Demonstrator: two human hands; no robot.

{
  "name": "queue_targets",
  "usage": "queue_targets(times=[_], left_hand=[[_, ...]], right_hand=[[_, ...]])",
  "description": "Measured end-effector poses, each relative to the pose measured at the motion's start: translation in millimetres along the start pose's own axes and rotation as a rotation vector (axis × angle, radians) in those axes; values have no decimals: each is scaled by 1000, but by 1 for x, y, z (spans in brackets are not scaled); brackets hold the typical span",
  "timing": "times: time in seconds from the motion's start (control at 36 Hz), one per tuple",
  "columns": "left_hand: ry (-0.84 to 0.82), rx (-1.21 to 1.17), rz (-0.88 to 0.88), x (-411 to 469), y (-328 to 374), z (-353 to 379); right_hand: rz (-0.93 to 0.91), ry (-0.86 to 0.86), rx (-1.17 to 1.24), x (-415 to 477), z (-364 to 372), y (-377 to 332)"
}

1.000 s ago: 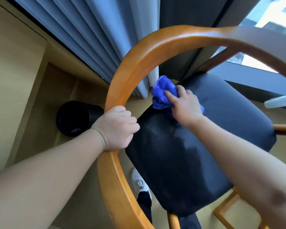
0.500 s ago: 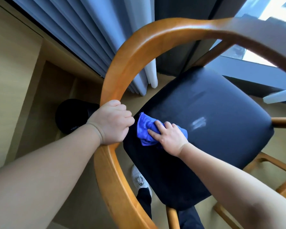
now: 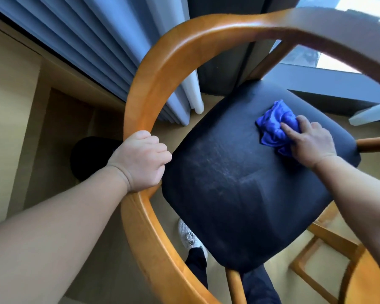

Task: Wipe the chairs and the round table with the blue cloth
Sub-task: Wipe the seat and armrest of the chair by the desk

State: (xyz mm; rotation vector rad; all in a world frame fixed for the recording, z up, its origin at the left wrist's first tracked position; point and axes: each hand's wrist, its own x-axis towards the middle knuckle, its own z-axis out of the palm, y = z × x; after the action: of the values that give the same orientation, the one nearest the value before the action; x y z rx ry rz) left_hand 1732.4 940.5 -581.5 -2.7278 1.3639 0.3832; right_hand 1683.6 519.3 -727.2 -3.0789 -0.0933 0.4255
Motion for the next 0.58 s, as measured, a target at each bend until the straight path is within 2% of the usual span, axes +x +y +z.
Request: queue_targets(times=[0.19,0.36,0.47,0.58], left_hand=[[26,-3,-32,2,3,0],[41,-16,-92,3,16,-2],[18,-148,-168,-12,45,4],[-1,-228,-175,-33,72,12]], right_hand=[[37,-48,35,4,-3,-3],[75,74,139,-19,-9,-47],[-112,151,219,-47,-6,-106],[-294,74,172,-69,6,-166]])
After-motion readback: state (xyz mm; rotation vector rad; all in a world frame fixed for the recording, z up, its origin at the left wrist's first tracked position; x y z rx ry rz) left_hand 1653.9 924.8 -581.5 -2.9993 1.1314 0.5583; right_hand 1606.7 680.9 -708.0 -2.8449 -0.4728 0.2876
